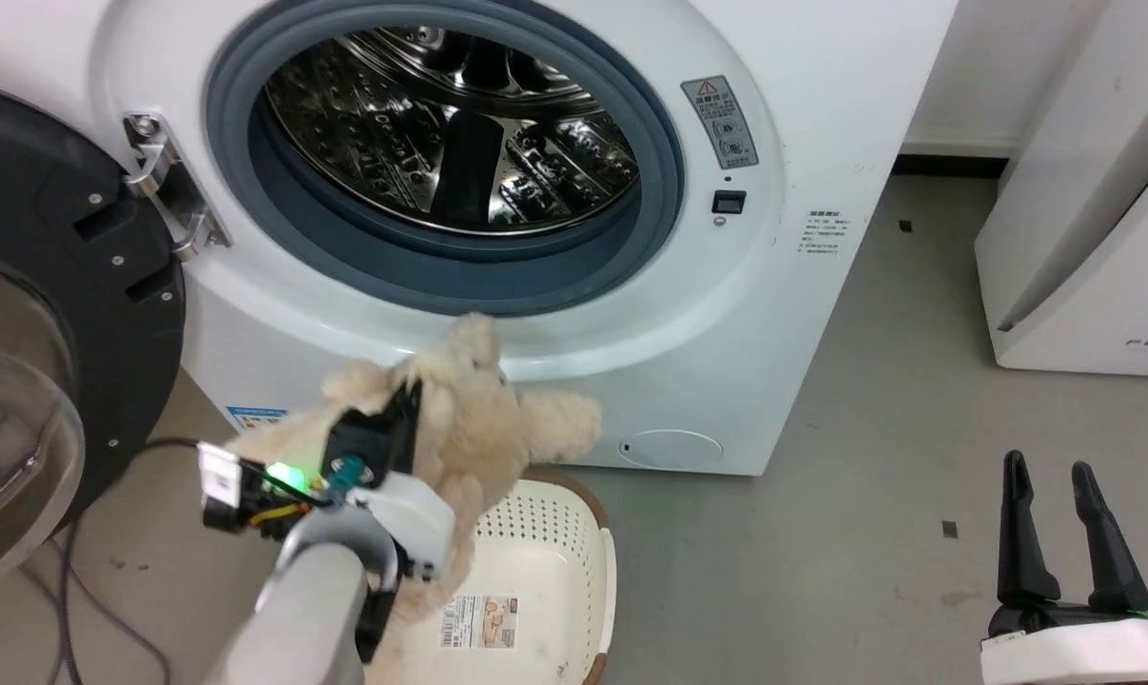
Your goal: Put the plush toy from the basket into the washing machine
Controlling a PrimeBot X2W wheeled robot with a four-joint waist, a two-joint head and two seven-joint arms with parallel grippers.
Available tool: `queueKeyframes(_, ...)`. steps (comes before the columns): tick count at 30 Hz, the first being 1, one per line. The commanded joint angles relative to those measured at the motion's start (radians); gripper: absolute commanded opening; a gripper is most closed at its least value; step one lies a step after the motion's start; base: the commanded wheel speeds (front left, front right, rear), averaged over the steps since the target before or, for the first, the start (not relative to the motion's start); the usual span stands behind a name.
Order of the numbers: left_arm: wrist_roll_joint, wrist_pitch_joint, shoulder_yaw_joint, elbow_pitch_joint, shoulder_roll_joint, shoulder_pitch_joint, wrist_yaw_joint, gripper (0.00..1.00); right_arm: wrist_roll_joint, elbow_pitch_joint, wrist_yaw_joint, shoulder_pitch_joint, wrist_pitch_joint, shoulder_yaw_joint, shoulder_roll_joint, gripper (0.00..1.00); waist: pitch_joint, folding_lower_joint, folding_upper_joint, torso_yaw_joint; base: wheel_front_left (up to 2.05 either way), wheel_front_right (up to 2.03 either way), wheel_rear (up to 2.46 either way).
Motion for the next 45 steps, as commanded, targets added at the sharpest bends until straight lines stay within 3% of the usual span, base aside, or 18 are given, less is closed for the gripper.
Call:
queueKeyframes(1, -0.006, -0.006, 0.013, -0.023, 0.005, -0.028, 0.008, 0.00, 0.003, -0.003, -0.001, -0.004, -0.005, 0.001, -0.001, 1.00, 0.008, 0.0001, -0.0001, -0.006, 0.00, 0.00, 0.00)
queueKeyframes(14, -0.019, -0.006, 0.121, -0.135, 0.033, -0.130, 0.028, 0.00, 0.017, -0.003, -0.001, -0.039, -0.005, -0.003, -0.001, 1.00, 0.087, 0.0001, -0.0001, -0.056, 0.00, 0.00, 0.00)
queueKeyframes(22, -0.005, -0.006, 0.201, -0.152, 0.054, -0.250, 0.051, 0.00, 0.027, -0.015, -0.001, -0.130, -0.005, 0.014, -0.001, 1.00, 0.232, 0.0001, -0.0001, -0.117, 0.00, 0.00, 0.00)
queueKeyframes(45, 0.046, -0.006, 0.348, -0.129, 0.144, -0.590, 0.030, 0.00, 0.088, -0.042, -0.001, -0.307, -0.005, 0.029, -0.001, 1.00, 0.572, 0.0001, -0.0001, -0.259, 0.00, 0.00, 0.00)
